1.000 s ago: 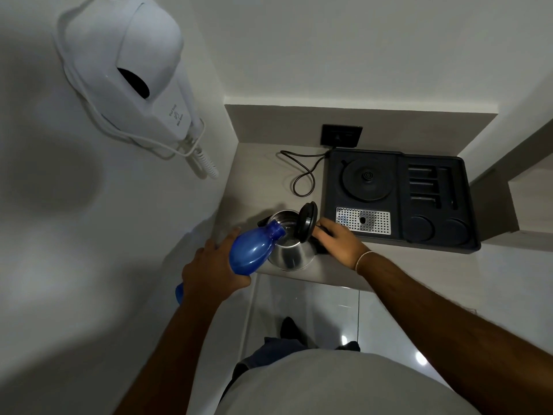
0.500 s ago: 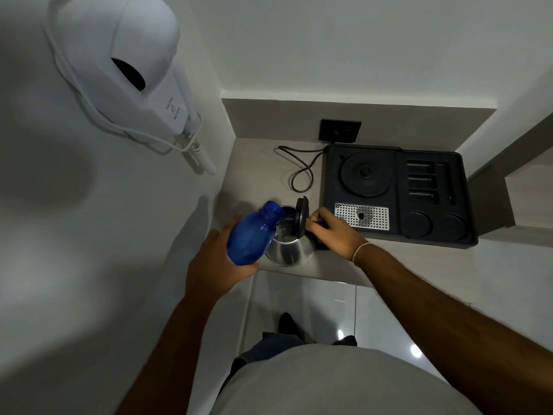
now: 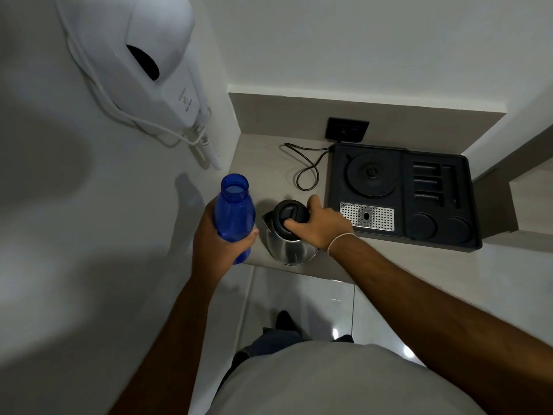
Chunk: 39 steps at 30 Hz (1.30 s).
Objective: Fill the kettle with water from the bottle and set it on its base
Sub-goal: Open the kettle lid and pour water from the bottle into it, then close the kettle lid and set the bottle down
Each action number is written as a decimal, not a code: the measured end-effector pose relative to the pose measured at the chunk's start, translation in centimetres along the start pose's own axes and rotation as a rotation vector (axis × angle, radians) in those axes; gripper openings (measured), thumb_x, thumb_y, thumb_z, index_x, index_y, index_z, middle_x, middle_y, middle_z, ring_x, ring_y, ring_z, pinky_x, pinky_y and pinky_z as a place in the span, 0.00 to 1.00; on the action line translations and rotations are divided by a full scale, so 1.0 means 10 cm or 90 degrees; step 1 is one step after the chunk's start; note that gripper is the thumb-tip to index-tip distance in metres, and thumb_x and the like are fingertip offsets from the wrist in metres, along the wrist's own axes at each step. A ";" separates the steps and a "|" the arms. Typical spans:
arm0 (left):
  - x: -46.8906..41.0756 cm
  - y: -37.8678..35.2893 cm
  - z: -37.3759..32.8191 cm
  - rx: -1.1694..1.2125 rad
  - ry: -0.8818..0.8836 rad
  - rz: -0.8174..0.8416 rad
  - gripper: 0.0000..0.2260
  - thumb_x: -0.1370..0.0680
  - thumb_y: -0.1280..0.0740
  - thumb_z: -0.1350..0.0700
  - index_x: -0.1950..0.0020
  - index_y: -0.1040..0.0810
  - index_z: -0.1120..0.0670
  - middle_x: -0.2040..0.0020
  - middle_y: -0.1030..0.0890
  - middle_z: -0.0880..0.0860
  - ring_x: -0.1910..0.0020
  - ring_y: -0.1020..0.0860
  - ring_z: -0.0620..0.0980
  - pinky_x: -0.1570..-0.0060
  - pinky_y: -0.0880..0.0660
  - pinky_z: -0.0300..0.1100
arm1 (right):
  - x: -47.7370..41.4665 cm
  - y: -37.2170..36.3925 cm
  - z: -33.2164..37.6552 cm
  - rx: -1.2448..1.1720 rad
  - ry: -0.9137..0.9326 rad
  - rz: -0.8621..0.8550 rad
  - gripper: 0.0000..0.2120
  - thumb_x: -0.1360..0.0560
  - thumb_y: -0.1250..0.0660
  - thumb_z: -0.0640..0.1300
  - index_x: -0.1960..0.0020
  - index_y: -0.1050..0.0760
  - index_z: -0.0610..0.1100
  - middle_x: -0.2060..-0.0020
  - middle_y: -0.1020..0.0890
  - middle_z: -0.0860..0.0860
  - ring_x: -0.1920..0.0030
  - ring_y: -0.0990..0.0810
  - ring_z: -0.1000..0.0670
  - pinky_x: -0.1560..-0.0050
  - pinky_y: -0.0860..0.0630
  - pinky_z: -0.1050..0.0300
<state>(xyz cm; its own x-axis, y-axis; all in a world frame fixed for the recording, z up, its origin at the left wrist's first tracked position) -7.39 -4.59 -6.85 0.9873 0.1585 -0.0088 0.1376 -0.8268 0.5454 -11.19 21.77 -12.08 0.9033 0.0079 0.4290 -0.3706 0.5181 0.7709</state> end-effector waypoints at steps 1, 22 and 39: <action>-0.02 0.00 0.04 -0.005 0.012 -0.006 0.36 0.36 0.17 0.40 0.36 0.32 0.21 0.42 0.21 0.23 0.43 0.22 0.24 0.42 0.26 0.36 | -0.01 -0.01 0.01 0.012 -0.001 -0.004 0.33 0.29 0.36 0.77 0.42 0.35 0.51 0.53 0.18 0.47 0.51 0.19 0.39 0.50 0.23 0.46; -0.27 -0.38 0.66 0.081 0.045 -0.012 0.44 0.36 0.12 0.45 0.24 0.28 0.42 0.32 0.17 0.42 0.33 0.18 0.44 0.36 0.20 0.38 | -0.09 -0.14 -0.06 -0.035 -0.059 0.033 0.35 0.31 0.29 0.74 0.38 0.36 0.53 0.50 0.15 0.48 0.48 0.15 0.40 0.42 0.16 0.41; -0.08 -0.49 0.99 0.128 0.126 0.019 0.45 0.33 0.13 0.60 0.25 0.32 0.34 0.36 0.23 0.24 0.36 0.26 0.21 0.42 0.26 0.21 | -0.10 -0.19 -0.34 -0.172 -0.026 0.025 0.38 0.34 0.25 0.79 0.37 0.33 0.56 0.48 0.17 0.50 0.53 0.17 0.49 0.52 0.21 0.51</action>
<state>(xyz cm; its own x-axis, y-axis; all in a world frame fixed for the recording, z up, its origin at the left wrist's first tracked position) -8.08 -5.99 -17.79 0.9595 0.2176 0.1791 0.1405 -0.9202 0.3654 -10.69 23.68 -15.60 0.8781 0.0009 0.4784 -0.3290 0.7271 0.6025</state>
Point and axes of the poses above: each hand's wrist, its own x-axis away from the middle knuckle, its own y-axis out of the back of the hand, z = x × y, the point moved 8 cm from there along -x, towards the middle knuckle
